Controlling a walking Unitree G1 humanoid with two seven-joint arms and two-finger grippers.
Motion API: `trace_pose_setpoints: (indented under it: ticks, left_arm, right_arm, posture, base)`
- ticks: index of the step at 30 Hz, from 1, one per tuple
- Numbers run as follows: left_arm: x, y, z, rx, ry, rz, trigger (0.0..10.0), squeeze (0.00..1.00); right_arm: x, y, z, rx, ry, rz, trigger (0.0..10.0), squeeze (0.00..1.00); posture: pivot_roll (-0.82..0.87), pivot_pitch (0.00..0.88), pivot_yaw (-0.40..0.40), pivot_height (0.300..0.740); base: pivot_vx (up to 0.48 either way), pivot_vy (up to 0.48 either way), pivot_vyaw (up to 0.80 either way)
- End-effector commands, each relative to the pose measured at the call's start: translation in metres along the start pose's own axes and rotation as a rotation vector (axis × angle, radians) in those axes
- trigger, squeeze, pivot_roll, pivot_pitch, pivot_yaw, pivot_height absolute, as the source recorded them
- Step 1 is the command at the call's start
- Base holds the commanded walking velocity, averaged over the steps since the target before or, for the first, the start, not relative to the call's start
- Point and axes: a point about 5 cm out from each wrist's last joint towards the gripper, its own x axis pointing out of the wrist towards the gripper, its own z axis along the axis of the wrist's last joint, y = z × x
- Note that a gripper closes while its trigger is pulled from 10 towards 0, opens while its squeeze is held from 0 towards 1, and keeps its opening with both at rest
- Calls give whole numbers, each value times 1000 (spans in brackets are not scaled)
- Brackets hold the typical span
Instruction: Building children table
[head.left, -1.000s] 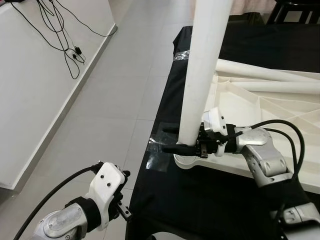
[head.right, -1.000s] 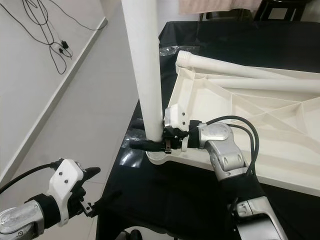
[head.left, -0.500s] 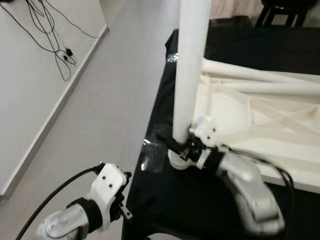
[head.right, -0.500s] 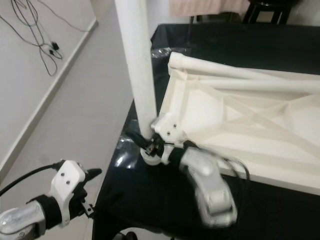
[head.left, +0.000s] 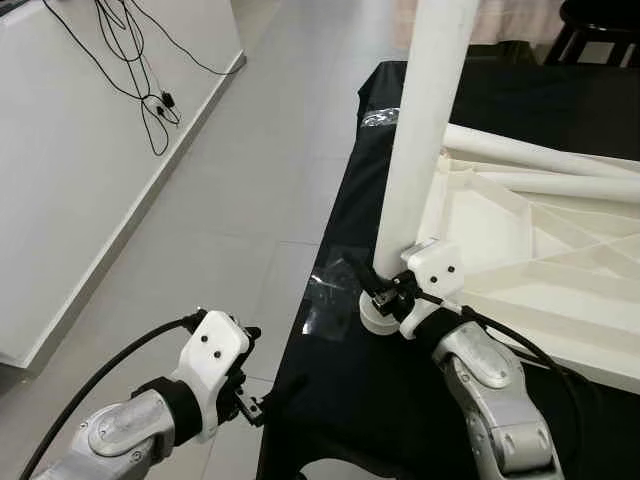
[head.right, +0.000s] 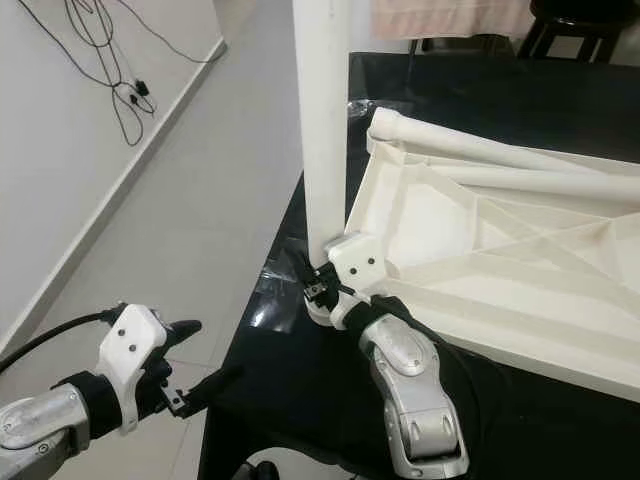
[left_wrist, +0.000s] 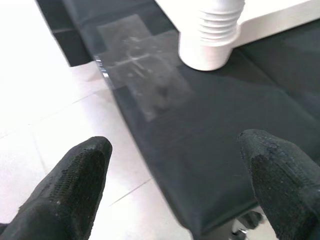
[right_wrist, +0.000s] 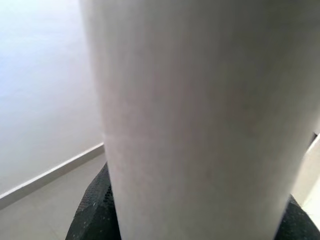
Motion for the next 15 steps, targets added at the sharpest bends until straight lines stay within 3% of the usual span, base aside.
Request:
trace_pose_setpoints:
  ticks: [1, 5, 7, 8, 9, 10, 12, 15]
  left_arm:
    - [-4, 5, 2, 16, 3, 12, 10000, 0]
    - [-4, 19, 31, 27, -117, 34, 10000, 0]
    - [-4, 19, 31, 27, -117, 34, 10000, 0]
    - [-2, 23, 45, 19, -182, 12, 10000, 0]
    - [3, 28, 66, 11, -264, -43, 10000, 835]
    - [7, 30, 85, 5, -334, -107, 10000, 1000]
    - [14, 33, 113, 11, -415, -231, 10000, 1000]
    - [18, 34, 121, 11, -431, -278, 10000, 1000]
  right_arm:
    - [-8, -5, -25, 41, 148, -77, 10000, 0]
    - [-9, -3, -24, 39, 156, -105, 10000, 0]
    - [-9, -3, -24, 39, 156, -105, 10000, 0]
    - [-8, -3, -24, 40, 155, -107, 10000, 0]
    - [-7, -3, -24, 41, 154, -109, 10000, 0]
    - [-6, -3, -24, 42, 152, -112, 10000, 0]
    - [-6, -1, -24, 44, 150, -118, 10000, 0]
    - [-6, 0, -24, 46, 148, -120, 10000, 0]
  posture:
    - [33, 159, 84, 740]
    - [31, 156, 81, 740]
    - [31, 156, 81, 740]
    - [29, 153, 79, 740]
    - [23, 145, 83, 740]
    - [23, 144, 83, 740]
    - [22, 140, 86, 740]
    - [18, 136, 92, 740]
  base:
    - [0, 0, 0]
    - [0, 0, 0]
    - [0, 0, 0]
    - [0, 0, 0]
    - [0, 0, 0]
    - [0, 0, 0]
    - [0, 0, 0]
    - [0, 0, 0]
